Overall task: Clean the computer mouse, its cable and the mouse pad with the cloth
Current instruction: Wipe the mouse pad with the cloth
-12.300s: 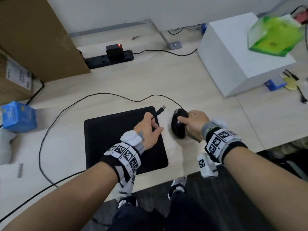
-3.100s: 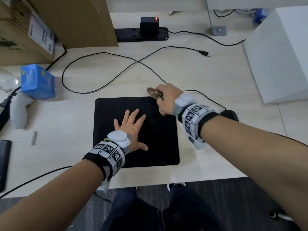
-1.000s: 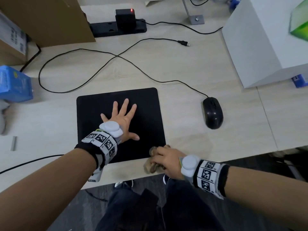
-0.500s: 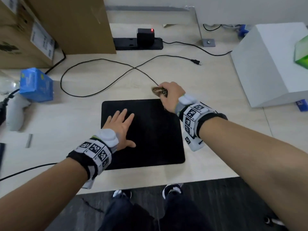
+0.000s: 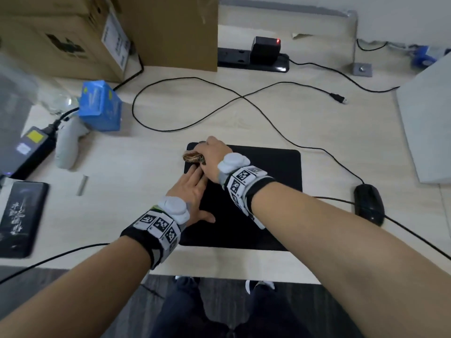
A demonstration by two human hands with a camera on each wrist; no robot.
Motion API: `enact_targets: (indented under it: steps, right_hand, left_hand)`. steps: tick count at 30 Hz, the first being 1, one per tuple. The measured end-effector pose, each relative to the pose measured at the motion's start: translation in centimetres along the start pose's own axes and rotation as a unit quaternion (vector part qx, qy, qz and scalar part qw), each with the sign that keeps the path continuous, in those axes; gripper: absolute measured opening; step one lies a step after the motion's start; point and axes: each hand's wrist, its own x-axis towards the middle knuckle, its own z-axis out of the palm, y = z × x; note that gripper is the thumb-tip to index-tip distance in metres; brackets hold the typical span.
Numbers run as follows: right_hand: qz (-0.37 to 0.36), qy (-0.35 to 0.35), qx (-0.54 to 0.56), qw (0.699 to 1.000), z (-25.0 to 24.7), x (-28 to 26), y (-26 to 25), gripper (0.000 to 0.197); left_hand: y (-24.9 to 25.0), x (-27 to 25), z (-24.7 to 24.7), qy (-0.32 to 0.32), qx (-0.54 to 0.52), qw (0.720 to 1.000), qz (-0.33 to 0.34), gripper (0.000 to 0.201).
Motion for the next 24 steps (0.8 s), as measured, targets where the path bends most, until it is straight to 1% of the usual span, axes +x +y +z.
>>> enact_targets:
  steps: [2, 5, 8, 10, 12, 13, 14, 16, 19, 21, 24]
  right_hand:
    - [-0.002, -0.015, -0.021, 1.000, -0.1, 0.4, 0.5, 0.039]
    - [0.000, -0.023, -0.037, 0.999, -1.2, -0.9, 2.5, 0.035]
    - [0.059, 0.014, -0.040, 0.997, -2.9, -4.0, 7.0, 0.034]
    - [0.100, 0.039, -0.041, 0.993, -4.0, -6.9, 10.6, 0.035]
    - [0.133, 0.027, -0.054, 0.989, -5.1, -9.4, 12.8, 0.036]
    - [0.147, 0.017, -0.064, 0.987, -5.7, -9.9, 13.1, 0.036]
    - [0.158, 0.015, -0.072, 0.985, -6.2, -9.8, 12.9, 0.035]
    - [0.158, 0.042, -0.072, 0.984, -6.5, -8.4, 11.3, 0.031]
    - [0.103, 0.073, -0.040, 0.991, -5.8, -4.5, 7.0, 0.031]
    - [0.065, 0.072, -0.017, 0.995, -4.5, -1.5, 3.5, 0.035]
    - [0.019, 0.053, -0.016, 0.998, -2.1, 2.4, -0.9, 0.038]
  left_hand:
    - [-0.1, 0.0, -0.1, -0.009, 0.008, 1.000, 0.000, 0.131]
    - [0.0, -0.1, -0.3, -0.029, 0.024, 0.999, -0.011, 0.126]
    - [0.2, -0.2, -0.6, -0.053, 0.018, 0.998, -0.020, 0.122]
    - [0.3, -0.3, -0.7, -0.057, 0.012, 0.998, -0.021, 0.122]
    - [0.5, -0.3, -0.7, -0.059, 0.013, 0.998, -0.022, 0.123]
    - [0.5, -0.3, -0.9, -0.059, 0.016, 0.998, -0.023, 0.123]
    - [0.6, -0.3, -1.1, -0.058, 0.018, 0.998, -0.022, 0.123]
    - [0.4, -0.3, -1.6, -0.050, 0.019, 0.999, -0.010, 0.118]
    - [-0.8, -0.6, -2.3, -0.032, 0.026, 0.999, 0.016, 0.111]
    - [-1.9, -0.9, -2.3, -0.041, 0.057, 0.997, 0.030, 0.107]
    - [-2.8, -1.1, -1.5, -0.055, 0.082, 0.994, 0.041, 0.105]
